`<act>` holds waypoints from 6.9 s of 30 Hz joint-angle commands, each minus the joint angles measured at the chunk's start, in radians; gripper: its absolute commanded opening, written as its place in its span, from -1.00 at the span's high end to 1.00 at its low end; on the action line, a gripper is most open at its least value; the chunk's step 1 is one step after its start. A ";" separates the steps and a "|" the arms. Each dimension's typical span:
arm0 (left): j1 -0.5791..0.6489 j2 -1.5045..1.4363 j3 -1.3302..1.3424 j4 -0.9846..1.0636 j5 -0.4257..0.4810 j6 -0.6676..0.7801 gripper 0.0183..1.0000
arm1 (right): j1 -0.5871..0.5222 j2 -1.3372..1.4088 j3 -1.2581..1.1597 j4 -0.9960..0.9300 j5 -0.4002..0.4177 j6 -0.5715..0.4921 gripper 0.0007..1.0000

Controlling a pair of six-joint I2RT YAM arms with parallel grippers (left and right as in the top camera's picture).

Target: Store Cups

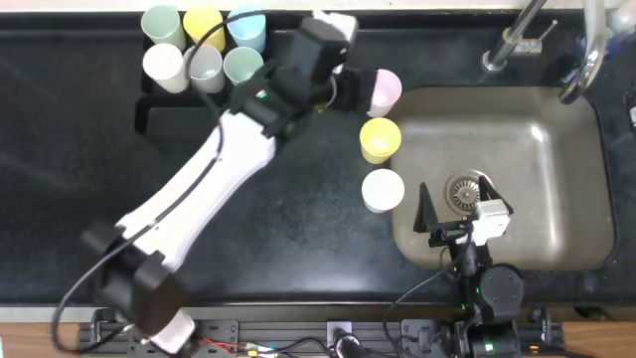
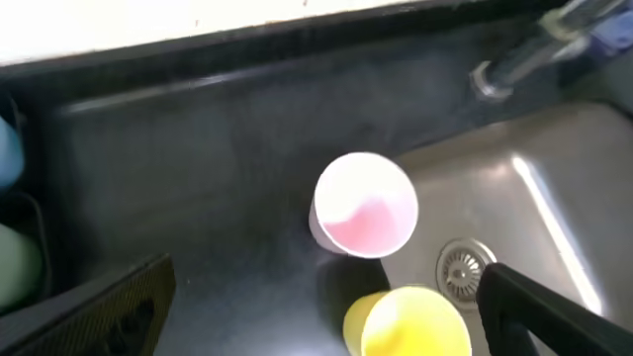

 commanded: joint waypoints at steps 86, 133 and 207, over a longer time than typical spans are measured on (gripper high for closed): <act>0.816 -0.098 -0.405 -0.059 -0.008 0.218 0.97 | 0.002 -0.010 -0.013 0.005 0.004 0.004 -1.00; 0.295 -0.428 -0.296 0.030 -0.025 -0.023 -0.66 | 0.002 -0.010 -0.013 0.005 0.004 0.004 -1.00; 0.473 -0.144 -0.447 -0.217 -0.153 -1.470 0.97 | 0.002 -0.010 -0.013 0.005 0.005 0.004 -1.00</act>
